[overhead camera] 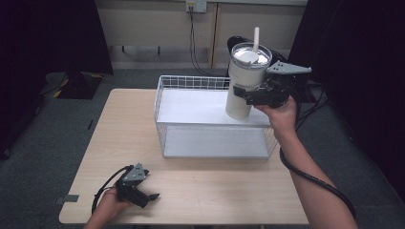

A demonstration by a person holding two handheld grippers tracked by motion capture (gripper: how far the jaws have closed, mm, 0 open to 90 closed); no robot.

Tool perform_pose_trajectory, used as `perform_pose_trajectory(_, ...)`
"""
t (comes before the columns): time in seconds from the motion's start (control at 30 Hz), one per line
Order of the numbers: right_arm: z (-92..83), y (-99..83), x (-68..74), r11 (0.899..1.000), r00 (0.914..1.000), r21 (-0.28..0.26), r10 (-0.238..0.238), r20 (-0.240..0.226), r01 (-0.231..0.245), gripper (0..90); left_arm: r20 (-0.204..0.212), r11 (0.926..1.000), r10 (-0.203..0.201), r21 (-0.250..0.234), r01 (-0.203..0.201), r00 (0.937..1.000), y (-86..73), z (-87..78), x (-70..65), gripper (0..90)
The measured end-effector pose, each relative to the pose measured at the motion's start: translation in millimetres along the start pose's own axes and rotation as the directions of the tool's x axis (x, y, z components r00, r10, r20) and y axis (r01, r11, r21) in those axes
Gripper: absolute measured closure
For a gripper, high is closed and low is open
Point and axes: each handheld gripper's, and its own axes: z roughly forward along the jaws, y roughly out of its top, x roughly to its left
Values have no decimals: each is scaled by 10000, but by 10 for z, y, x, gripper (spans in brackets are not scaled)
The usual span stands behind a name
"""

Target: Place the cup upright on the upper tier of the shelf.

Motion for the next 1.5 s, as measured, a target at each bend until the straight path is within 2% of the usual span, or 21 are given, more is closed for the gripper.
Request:
perform_pose_trajectory(0.67,-80,-79,1,9999,10000,82,-71,38,71,95,-45,10000,-75,-8,75,10000,-9,-9,-3,26)
perform_pose_trajectory(0.77,-124,-124,-17,9998,10000,203,48,-61,-47,101,-47,10000,-72,1,72,10000,-9,-9,-3,26)
perform_pose_trajectory(0.97,-171,-183,-10,9994,9999,329,-45,-132,49,103,-100,9999,-143,-3,143,9998,-19,-19,-8,26)
perform_pose_trajectory(1.27,-310,-238,34,9994,9993,300,-168,-334,178,103,-120,9999,-133,0,133,9998,-21,-21,-8,25)
perform_pose_trajectory(1.5,-371,-275,79,9997,9982,219,-89,-600,103,103,-104,9999,-138,0,138,9999,-21,-21,-8,26)
